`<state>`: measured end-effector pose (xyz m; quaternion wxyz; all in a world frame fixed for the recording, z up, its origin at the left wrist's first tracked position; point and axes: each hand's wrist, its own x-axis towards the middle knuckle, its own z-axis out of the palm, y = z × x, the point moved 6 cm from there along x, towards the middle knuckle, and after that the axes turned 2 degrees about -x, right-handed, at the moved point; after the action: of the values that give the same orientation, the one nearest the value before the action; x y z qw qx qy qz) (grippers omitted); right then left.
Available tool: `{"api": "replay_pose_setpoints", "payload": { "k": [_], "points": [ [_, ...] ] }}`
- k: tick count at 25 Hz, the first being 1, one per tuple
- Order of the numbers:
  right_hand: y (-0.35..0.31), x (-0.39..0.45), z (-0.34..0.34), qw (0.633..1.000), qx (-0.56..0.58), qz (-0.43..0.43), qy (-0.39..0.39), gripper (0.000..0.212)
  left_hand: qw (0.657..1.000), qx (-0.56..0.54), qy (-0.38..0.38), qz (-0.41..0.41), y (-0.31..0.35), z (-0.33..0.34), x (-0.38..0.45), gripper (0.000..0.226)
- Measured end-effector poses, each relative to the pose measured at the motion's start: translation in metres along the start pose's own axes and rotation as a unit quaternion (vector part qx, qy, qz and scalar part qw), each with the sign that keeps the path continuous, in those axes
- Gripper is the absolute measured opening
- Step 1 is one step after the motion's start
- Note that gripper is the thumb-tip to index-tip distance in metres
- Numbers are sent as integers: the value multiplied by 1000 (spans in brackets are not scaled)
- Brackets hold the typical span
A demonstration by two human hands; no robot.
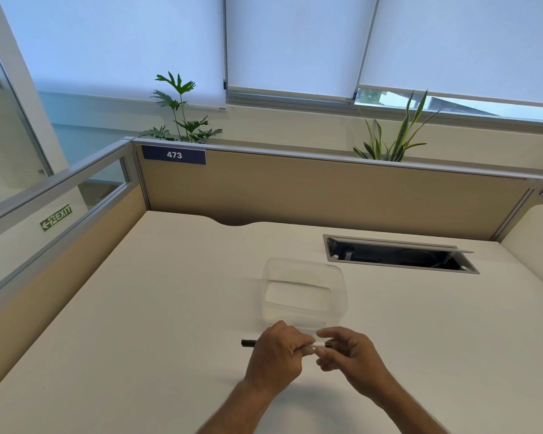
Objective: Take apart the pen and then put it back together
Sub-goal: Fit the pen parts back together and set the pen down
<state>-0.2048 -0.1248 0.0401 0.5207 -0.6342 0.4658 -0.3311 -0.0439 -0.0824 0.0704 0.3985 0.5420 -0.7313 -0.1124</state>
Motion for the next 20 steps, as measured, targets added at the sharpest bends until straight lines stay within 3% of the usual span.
{"api": "replay_pose_setpoints", "payload": {
  "k": [6,12,20],
  "points": [
    [-4,0,-7,999,22,-25,13,11,998,26,-55,-6,-1,7,1,22],
    [-12,0,-8,996,-46,-61,55,27,995,17,-93,-41,-8,11,0,22],
    [-19,0,-5,989,-107,-83,64,29,998,12,-55,-12,-7,8,4,21]
  ]
}}
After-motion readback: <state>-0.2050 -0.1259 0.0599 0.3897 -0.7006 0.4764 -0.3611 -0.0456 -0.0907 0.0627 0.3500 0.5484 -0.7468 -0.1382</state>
